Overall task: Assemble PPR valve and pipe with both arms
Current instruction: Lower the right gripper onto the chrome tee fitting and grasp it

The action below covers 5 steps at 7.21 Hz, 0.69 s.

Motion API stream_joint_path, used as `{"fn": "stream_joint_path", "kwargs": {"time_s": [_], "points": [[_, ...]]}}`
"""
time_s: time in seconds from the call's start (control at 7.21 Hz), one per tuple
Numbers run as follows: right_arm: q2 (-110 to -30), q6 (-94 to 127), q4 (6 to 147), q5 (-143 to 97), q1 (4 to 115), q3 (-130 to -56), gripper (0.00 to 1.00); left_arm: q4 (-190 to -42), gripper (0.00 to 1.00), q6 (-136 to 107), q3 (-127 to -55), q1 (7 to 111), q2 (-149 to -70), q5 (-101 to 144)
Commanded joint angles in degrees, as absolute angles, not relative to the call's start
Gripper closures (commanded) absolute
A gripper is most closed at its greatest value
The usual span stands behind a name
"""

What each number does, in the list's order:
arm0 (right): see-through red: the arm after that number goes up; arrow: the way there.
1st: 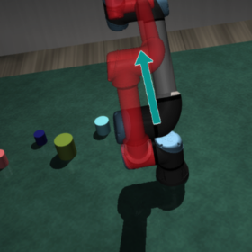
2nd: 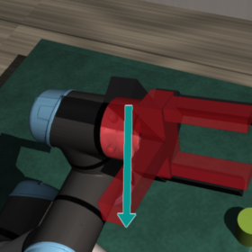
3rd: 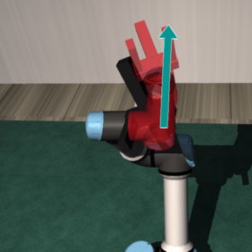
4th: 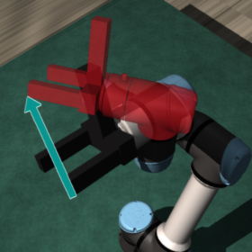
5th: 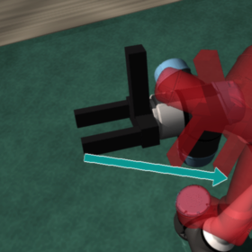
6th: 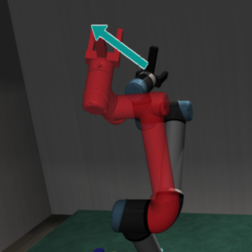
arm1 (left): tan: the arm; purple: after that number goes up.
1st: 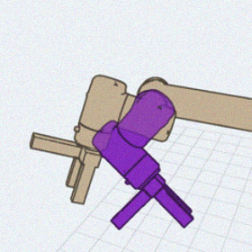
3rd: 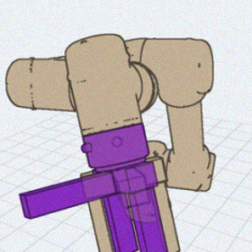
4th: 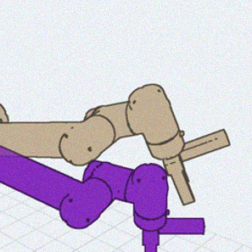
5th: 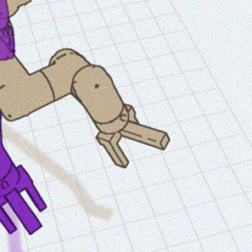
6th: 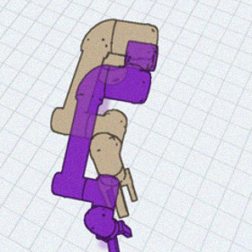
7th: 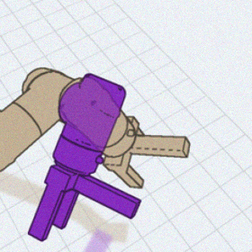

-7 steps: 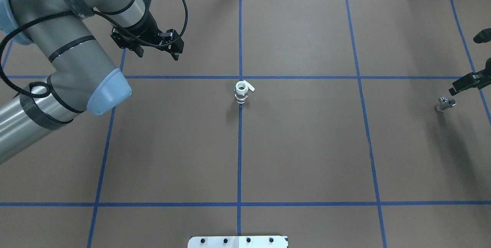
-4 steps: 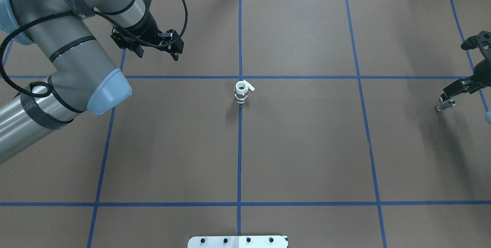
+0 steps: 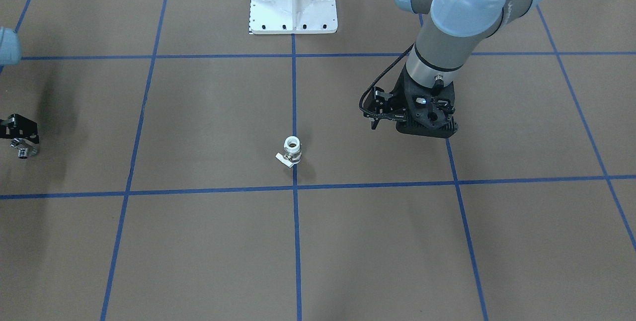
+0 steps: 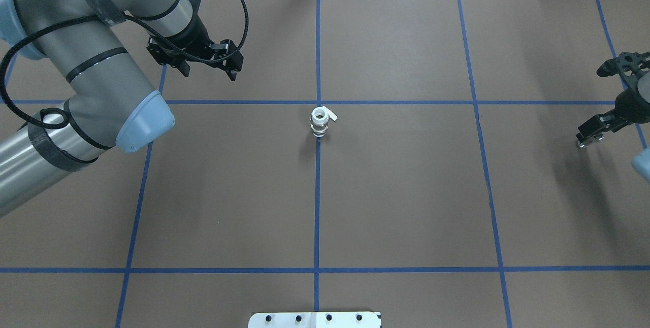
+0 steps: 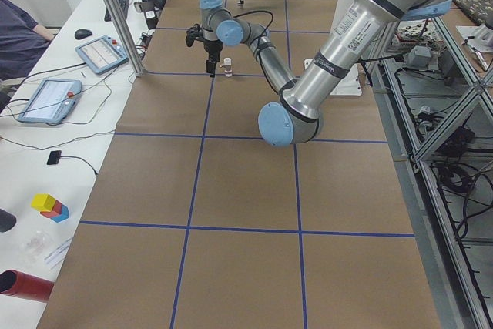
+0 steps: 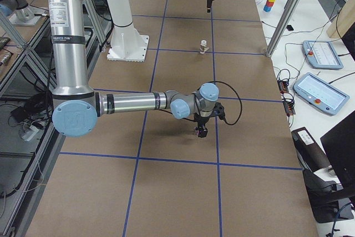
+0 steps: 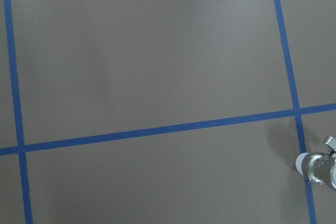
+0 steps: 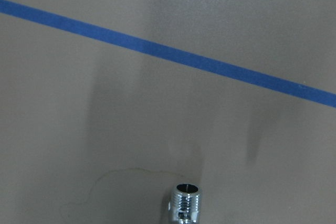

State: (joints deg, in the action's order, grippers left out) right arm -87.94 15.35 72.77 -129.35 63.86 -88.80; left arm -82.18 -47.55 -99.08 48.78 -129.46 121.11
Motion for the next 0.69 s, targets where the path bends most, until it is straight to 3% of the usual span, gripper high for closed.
{"fn": "stream_joint_path", "kwargs": {"time_s": [0.0, 0.56], "points": [[-87.98, 15.20, 72.77, -129.64, 63.72, -88.77, 0.30, -82.18, 0.00, -47.55, -99.05, 48.78, -129.46, 121.11], [-87.89, 15.21, 72.86, -129.81, 63.63, -88.33, 0.43, -82.09, 0.00, -47.55, -99.05, 48.78, -129.46, 121.11]]}}
